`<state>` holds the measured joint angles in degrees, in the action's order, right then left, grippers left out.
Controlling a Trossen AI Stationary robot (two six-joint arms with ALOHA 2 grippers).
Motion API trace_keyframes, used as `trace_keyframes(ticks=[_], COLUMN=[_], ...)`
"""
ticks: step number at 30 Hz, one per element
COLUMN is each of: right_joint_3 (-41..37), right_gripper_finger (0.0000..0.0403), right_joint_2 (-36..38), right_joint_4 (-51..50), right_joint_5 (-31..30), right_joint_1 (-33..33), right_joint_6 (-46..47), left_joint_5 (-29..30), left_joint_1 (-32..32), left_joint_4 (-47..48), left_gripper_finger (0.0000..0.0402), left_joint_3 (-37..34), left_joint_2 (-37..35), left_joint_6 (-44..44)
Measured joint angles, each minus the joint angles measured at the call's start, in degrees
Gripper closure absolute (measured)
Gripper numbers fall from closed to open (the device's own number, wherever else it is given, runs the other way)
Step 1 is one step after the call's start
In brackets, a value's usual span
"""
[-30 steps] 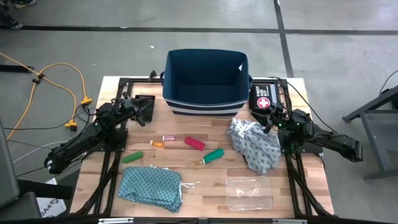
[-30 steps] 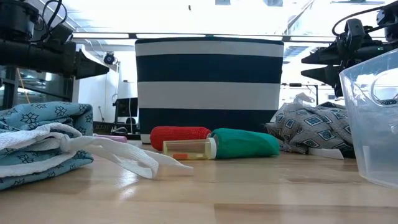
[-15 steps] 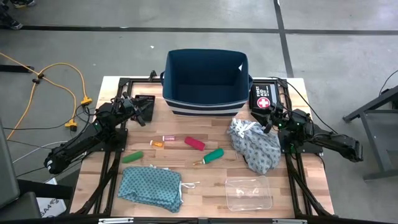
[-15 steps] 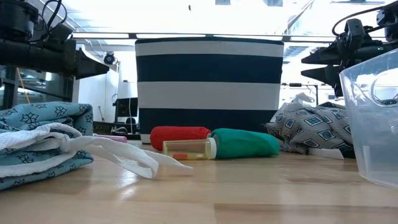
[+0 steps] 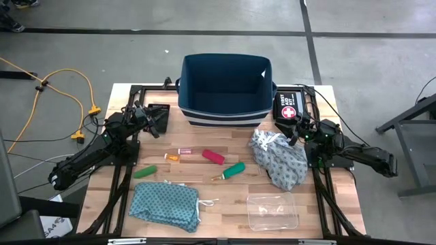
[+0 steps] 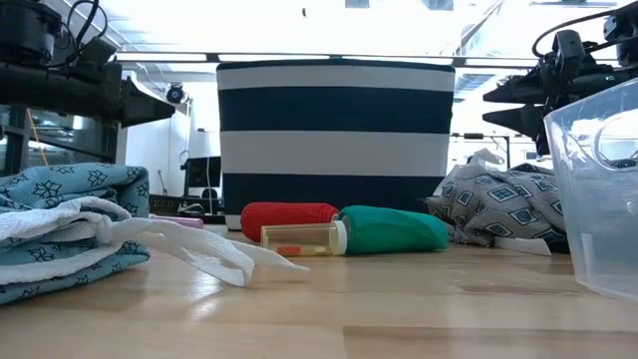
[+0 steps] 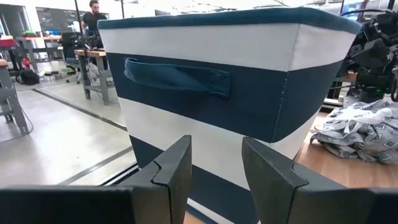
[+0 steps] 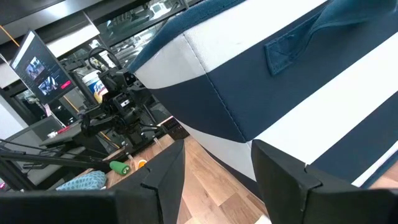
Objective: Pick & Place Medicine items
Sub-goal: Put the green bandage into the transparent bin
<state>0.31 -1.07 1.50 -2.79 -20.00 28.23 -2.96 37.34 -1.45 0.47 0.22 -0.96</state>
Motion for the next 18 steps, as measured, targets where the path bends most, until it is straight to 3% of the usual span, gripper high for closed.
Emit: trace_keyframes(ticks=[9,18], right_joint_3=[0.0,0.0], right_gripper_finger=[0.0230,0.0230], right_joint_2=[0.0,0.0], right_joint_4=[0.0,0.0], right_joint_5=[0.0,0.0], right_joint_1=[0.0,0.0], right_joint_6=[0.0,0.0], left_joint_5=[-1.5,-1.7], left_joint_1=[0.0,-0.1], left_joint_4=[1.1,11.7], left_gripper_finger=[0.0265,0.0265], left_joint_3=[1.6,8.7], left_joint_2=[0.0,0.1], left_joint_6=[-1.0,-1.2])
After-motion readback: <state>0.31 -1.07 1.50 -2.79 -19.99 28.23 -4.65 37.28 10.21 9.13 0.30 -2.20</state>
